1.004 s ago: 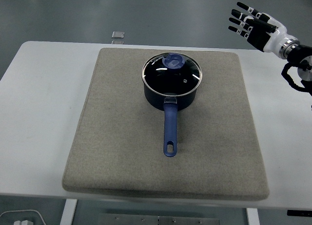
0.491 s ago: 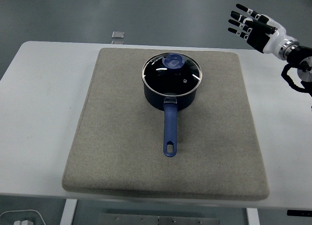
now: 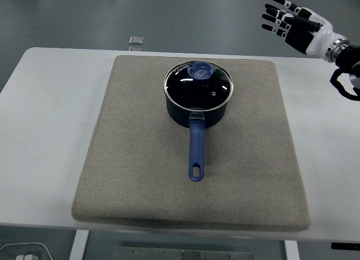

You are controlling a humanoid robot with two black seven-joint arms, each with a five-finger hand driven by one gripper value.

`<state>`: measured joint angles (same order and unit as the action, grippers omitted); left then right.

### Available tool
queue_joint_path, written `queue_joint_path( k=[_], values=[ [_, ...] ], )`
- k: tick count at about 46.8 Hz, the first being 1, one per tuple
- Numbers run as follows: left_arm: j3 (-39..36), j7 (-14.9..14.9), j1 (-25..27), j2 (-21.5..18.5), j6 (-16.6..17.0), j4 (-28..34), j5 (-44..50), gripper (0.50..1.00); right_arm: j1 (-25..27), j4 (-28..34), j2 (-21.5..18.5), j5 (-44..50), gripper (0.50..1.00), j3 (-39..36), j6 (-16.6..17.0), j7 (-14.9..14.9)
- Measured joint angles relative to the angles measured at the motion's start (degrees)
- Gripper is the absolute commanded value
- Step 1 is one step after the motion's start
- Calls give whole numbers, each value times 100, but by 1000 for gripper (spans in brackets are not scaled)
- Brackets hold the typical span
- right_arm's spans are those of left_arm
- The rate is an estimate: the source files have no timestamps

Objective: Lift the pot lid and place it to the right of the pot.

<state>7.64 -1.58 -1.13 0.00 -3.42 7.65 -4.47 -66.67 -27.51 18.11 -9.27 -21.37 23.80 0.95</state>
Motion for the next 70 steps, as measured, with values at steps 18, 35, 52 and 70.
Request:
queue_joint_path(
  k=[18,35,52,70],
  values=[
    [0,0,-2,0,0,1,0,1000,-82,-21,-11,438,915,-6,138,12],
    [0,0,-1,0,0,4,2,1000,-269,-318,94,1320,915,-60,394,21],
    [0,0,-2,0,0,1,1,1000,-664,-1244,369,2874,913,-55,372,30],
    [0,0,-2,0,0,1,-1,1000,-1180,-1631,384,4923,913,28,599,172]
  ],
)
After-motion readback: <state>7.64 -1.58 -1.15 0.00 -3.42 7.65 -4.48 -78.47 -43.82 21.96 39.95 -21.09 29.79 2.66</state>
